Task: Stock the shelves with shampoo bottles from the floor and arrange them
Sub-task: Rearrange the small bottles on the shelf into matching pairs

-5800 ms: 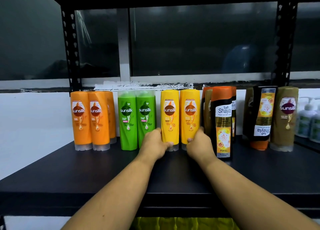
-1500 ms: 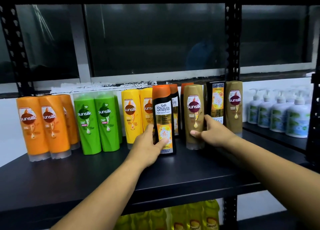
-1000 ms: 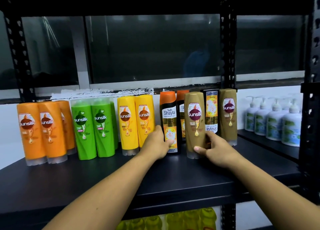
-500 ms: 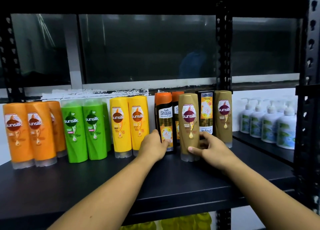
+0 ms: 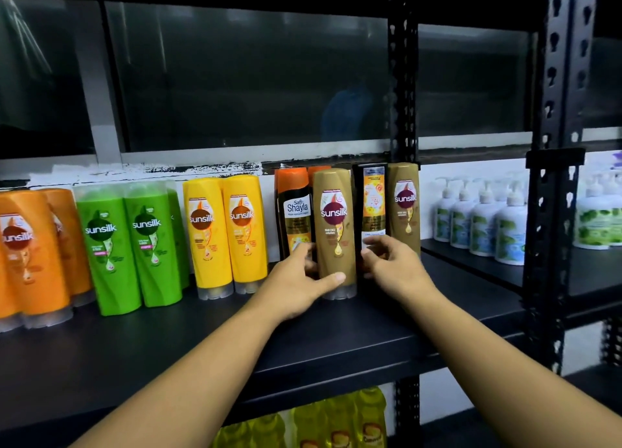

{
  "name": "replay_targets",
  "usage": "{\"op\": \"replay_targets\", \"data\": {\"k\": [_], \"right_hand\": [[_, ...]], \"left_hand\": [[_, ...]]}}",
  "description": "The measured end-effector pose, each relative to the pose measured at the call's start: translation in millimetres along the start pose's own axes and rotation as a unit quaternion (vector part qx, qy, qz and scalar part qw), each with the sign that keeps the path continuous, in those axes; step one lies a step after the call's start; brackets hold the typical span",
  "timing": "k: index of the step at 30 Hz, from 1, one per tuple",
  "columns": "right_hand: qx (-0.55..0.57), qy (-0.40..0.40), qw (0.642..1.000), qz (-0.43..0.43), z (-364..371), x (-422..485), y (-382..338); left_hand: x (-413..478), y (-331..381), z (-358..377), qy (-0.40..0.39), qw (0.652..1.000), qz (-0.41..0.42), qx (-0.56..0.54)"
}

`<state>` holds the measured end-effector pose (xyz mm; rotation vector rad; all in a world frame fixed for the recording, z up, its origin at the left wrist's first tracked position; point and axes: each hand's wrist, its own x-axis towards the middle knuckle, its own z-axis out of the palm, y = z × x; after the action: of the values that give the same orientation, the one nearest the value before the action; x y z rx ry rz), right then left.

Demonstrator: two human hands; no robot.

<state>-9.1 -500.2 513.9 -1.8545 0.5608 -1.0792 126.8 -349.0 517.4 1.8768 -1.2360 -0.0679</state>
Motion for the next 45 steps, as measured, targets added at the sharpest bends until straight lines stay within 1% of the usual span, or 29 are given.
{"op": "replay_targets", "data": {"k": [2, 4, 9, 13, 20, 27, 31, 33, 35, 37, 38, 41, 45], "right_hand": [[-0.056, 0.061, 0.997, 0.005, -3.7, 1.6, -1.2], [-0.061, 0.086, 0.994, 0.008, -5.7, 2.3, -2.2], [-0.032, 0.079, 0.996, 0.029, -4.1, 6.3, 2.2], [0.016, 0.059, 0.997, 0.041, -0.5, 9.0, 4.3], [0.021, 0.058, 0.997, 0.052, -1.3, 10.4, 6.9], [0.024, 0.052, 0.997, 0.058, -2.4, 11.6, 7.8], [0.017, 0.061, 0.997, 0.050, -3.8, 5.5, 3.6], [0.023, 0.044, 0.999, 0.018, -4.5, -3.6, -4.8], [0.035, -0.015, 0.999, -0.017, -3.8, -14.1, -13.2], [0.030, -0.069, 0.997, -0.036, -3.4, -22.0, -18.4], [0.021, -0.078, 0.996, -0.043, -3.8, -23.7, -18.6], [-0.016, -0.055, 0.997, -0.044, -10.3, -25.8, -17.5], [-0.059, -0.006, 0.998, -0.033, -31.9, -31.1, -17.6]], "left_hand": [[-1.4, 2.2, 1.7, -0.009, 1.000, 0.012, 0.014], [-2.0, 3.9, 2.0, -0.005, 0.999, 0.019, 0.040], [1.5, 0.6, 2.4, 0.004, 1.000, 0.016, 0.023], [3.3, -4.4, 1.5, 0.013, 1.000, 0.011, -0.001], [-3.8, -1.4, -6.1, 0.037, 0.999, 0.003, 0.009], [-7.2, -0.9, -9.7, 0.034, 0.999, -0.001, 0.018], [-10.2, -0.4, -12.3, 0.026, 0.999, 0.012, 0.014], [-11.2, 1.9, -10.0, 0.020, 1.000, 0.024, 0.002], [-12.3, 4.9, -6.3, 0.003, 0.999, 0.031, -0.017], [-11.6, 5.6, -3.8, -0.037, 0.998, 0.038, -0.045], [-11.3, 5.0, -3.2, -0.064, 0.996, 0.043, -0.054], [-12.9, 4.1, -1.8, -0.116, 0.990, 0.064, -0.045], [-12.2, 3.6, 0.5, -0.112, 0.991, 0.072, 0.026]]}}
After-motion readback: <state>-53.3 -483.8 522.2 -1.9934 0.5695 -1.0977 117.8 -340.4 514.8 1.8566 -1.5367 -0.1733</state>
